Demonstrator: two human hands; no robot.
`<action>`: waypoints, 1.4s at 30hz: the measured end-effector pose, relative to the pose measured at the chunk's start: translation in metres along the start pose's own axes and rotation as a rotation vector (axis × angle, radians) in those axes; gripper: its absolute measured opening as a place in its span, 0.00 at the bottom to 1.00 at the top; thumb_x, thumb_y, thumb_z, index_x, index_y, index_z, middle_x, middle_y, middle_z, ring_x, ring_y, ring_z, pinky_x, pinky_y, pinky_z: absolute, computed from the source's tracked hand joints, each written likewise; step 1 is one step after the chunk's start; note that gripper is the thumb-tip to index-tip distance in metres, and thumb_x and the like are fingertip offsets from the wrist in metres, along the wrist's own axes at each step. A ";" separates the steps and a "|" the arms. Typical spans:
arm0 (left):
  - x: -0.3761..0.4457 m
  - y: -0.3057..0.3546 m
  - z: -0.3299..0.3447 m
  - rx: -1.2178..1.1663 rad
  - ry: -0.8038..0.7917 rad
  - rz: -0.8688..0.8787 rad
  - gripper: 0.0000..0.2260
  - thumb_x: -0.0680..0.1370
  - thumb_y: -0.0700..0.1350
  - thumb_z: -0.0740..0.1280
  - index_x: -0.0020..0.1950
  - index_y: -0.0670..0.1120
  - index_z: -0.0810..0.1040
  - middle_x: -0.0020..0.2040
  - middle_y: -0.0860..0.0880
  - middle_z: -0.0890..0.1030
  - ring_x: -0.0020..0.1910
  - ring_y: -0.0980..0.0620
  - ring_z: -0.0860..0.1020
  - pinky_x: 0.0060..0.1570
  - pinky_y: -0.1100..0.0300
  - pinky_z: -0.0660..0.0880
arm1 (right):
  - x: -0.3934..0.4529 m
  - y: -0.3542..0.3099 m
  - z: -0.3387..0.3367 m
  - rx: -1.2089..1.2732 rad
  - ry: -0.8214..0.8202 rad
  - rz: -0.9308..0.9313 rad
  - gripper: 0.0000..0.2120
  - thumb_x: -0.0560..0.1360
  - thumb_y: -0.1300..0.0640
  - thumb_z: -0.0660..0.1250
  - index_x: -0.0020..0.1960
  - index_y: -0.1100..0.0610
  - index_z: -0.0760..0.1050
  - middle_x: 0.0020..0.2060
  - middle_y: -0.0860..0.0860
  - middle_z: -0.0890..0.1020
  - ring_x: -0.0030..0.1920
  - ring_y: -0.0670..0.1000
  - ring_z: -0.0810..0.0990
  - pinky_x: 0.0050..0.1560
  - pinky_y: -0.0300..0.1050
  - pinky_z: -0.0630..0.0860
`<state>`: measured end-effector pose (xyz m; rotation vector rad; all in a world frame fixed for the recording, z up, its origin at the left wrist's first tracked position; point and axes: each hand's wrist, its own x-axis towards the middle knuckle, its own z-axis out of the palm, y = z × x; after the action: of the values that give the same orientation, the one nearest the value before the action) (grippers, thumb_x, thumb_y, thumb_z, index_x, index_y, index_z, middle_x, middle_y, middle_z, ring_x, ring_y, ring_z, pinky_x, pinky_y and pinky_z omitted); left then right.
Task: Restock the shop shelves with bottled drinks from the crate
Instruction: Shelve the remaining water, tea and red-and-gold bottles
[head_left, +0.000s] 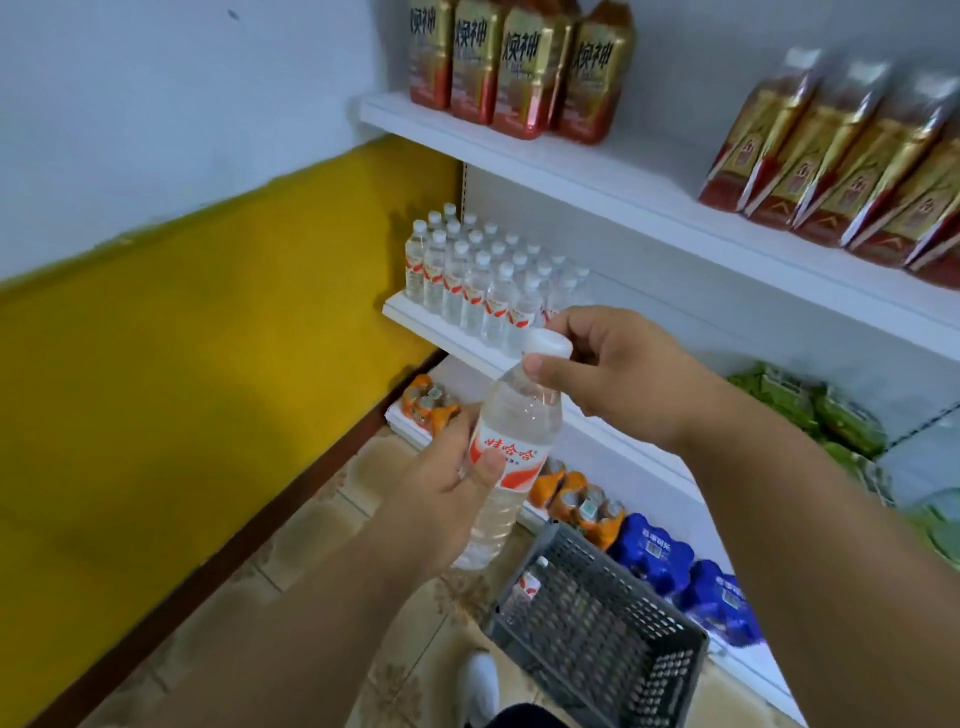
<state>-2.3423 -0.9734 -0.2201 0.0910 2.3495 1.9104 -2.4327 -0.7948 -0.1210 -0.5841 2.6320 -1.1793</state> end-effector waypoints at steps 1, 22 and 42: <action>0.014 -0.004 -0.005 0.027 -0.017 0.007 0.21 0.84 0.51 0.61 0.77 0.56 0.65 0.69 0.59 0.77 0.67 0.62 0.75 0.67 0.63 0.73 | 0.013 0.006 -0.001 -0.026 -0.006 0.008 0.09 0.75 0.46 0.72 0.46 0.52 0.79 0.34 0.48 0.81 0.31 0.44 0.76 0.39 0.49 0.78; 0.301 -0.038 -0.109 0.163 -0.097 -0.098 0.14 0.83 0.44 0.65 0.61 0.64 0.73 0.60 0.67 0.76 0.64 0.67 0.74 0.69 0.63 0.70 | 0.303 0.196 0.012 -0.487 0.131 0.452 0.15 0.77 0.46 0.68 0.58 0.55 0.75 0.51 0.54 0.80 0.54 0.58 0.79 0.44 0.45 0.69; 0.447 -0.053 -0.162 0.312 -0.418 -0.083 0.15 0.83 0.43 0.64 0.67 0.57 0.76 0.61 0.66 0.77 0.60 0.74 0.72 0.56 0.77 0.69 | 0.402 0.267 0.039 -0.522 0.068 0.850 0.11 0.80 0.58 0.63 0.63 0.58 0.73 0.58 0.57 0.79 0.54 0.57 0.78 0.46 0.46 0.70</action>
<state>-2.8048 -1.0898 -0.2614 0.3728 2.2884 1.3168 -2.8552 -0.8329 -0.3544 0.5048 2.7389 -0.2650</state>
